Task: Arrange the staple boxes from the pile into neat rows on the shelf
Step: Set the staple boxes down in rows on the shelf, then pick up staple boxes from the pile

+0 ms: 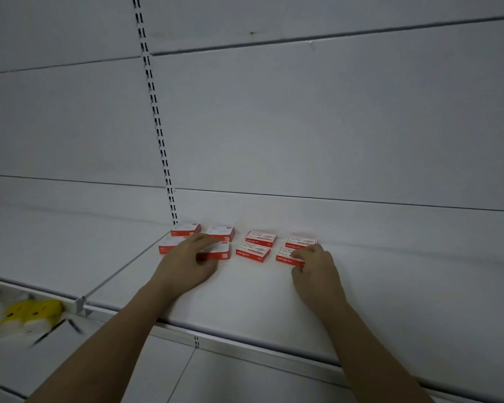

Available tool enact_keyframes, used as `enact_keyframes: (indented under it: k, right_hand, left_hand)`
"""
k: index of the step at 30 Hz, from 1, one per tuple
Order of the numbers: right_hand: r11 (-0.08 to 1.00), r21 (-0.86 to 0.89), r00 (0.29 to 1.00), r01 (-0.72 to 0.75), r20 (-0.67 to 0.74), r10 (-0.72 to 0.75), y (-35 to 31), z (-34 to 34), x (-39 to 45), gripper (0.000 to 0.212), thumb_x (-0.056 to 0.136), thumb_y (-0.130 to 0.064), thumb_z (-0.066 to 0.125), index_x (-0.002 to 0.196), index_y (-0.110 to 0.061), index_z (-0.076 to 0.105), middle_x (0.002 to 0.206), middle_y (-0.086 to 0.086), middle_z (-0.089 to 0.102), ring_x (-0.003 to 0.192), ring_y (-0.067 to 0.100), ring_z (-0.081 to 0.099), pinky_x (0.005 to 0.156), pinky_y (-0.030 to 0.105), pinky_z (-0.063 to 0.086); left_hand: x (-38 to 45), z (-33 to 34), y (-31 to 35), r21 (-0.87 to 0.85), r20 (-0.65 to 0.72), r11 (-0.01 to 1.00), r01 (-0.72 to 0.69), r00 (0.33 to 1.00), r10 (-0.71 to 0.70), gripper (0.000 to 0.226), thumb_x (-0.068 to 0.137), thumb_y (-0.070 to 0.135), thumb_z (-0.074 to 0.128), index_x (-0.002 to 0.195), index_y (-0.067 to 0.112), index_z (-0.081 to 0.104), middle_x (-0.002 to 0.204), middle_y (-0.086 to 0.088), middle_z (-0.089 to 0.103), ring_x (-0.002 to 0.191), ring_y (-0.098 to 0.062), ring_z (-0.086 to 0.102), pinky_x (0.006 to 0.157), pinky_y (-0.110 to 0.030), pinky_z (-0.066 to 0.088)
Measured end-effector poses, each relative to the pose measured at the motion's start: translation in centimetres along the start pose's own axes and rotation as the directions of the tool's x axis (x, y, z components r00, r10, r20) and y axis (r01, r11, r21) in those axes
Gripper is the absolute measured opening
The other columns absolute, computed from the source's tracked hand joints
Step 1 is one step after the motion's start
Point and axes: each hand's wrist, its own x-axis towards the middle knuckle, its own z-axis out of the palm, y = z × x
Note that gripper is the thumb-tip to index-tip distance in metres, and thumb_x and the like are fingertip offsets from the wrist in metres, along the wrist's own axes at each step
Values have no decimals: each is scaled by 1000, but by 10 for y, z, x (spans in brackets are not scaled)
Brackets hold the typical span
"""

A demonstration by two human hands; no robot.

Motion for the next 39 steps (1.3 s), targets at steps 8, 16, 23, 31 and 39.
enact_keyframes:
  k: [8,16,23,31,39]
  right_hand:
    - [976,-161,977,149,-128,-170,-51,-18,-18,27,92,-29,50,115,-19,62,111,3,61,97,19,55,77,32,47]
    - [978,8,953,210,223,-206,-203,13,-24,34,89,-45,50,114,-25,61,117,0,59,105,19,54,86,37,49]
    - [948,38,890,316,334,-310,-357,73,-40,35,90,-48,47,114,-27,60,116,-3,61,101,18,56,86,37,48]
    - [878,107,790,466,397,-467,-511,170,-46,46,91,-54,41,130,-30,50,133,-3,52,118,19,50,94,39,43]
    - [809,219,680,545,448,-580,-632,293,-22,51,90,-60,38,131,-32,49,137,-4,48,122,19,47,97,41,40]
  left_hand:
    - [-35,-23,30,359,-74,897,-258,950,302,27,83,34,58,106,22,66,101,0,63,93,-22,62,59,-32,51]
    - [-54,-102,-36,214,47,958,190,978,-204,46,91,60,39,118,31,61,121,2,61,106,-19,58,91,-37,47]
    - [-115,-236,-166,236,33,901,365,923,-383,57,86,71,33,120,33,60,123,5,62,112,-18,56,93,-39,43]
    - [-181,-347,-298,285,-32,816,503,856,-516,65,86,72,30,128,31,56,134,2,56,122,-21,51,98,-39,43]
    - [-197,-404,-428,299,-119,718,628,772,-625,65,88,70,22,130,31,54,133,0,57,122,-27,50,100,-46,40]
